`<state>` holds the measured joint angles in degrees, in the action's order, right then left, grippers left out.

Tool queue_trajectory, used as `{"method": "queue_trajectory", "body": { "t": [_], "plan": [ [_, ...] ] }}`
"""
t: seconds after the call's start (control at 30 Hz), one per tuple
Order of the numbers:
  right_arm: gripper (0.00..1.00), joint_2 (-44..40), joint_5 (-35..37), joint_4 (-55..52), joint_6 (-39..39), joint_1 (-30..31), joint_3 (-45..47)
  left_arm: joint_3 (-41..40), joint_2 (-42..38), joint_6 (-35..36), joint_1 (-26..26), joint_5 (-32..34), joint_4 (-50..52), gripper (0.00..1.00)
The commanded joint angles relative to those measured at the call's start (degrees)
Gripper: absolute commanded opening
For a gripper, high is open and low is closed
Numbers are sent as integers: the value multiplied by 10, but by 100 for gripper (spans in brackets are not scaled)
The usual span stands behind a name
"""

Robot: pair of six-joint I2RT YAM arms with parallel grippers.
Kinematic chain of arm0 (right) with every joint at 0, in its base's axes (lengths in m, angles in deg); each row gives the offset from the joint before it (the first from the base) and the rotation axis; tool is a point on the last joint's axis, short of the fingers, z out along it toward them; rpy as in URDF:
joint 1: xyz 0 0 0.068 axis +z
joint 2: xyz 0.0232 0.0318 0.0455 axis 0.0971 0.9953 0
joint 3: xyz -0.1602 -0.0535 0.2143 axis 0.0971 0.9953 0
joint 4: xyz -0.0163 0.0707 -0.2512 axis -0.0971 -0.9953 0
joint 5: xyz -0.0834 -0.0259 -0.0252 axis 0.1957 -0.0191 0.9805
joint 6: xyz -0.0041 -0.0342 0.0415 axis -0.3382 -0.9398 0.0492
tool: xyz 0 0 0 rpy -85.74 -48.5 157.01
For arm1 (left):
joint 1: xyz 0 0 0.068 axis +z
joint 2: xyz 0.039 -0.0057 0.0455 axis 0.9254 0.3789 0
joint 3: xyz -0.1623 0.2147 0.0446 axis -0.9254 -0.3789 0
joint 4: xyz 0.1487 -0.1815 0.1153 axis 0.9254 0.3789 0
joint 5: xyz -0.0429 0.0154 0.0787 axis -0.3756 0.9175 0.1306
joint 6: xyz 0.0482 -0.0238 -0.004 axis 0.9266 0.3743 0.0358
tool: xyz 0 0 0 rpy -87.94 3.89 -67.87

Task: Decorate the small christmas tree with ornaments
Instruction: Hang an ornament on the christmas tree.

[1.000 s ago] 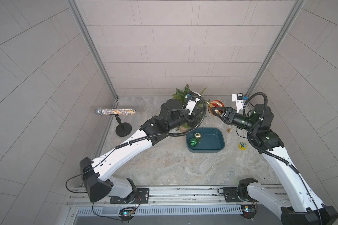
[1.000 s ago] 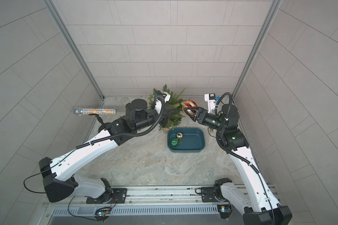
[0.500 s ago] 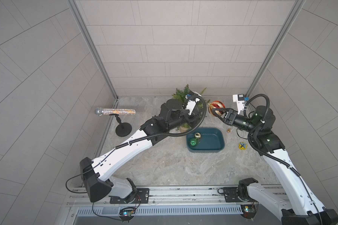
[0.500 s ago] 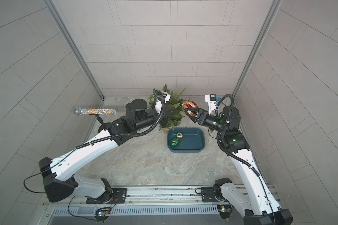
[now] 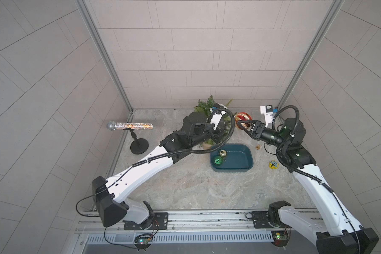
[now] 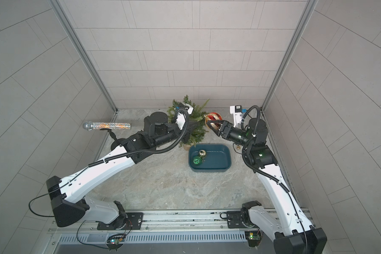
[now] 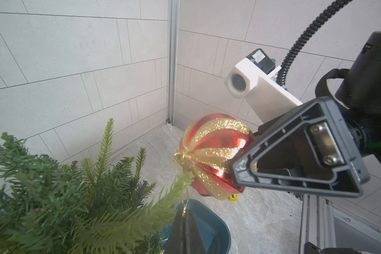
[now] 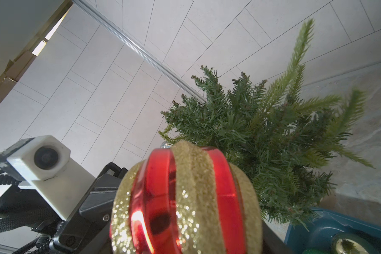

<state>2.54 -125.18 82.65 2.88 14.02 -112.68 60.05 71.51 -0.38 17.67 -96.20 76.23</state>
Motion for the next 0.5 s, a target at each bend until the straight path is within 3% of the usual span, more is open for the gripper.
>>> {"method": "queue_trajectory", "body": {
  "t": [0.0,0.47],
  "plan": [
    [68,1,2,51,22,-1,3,19,2,11,-4,13,-13,0],
    [68,9,-8,31,11,14,12,9,-3,5,1,28,-19,0]
  ]
}}
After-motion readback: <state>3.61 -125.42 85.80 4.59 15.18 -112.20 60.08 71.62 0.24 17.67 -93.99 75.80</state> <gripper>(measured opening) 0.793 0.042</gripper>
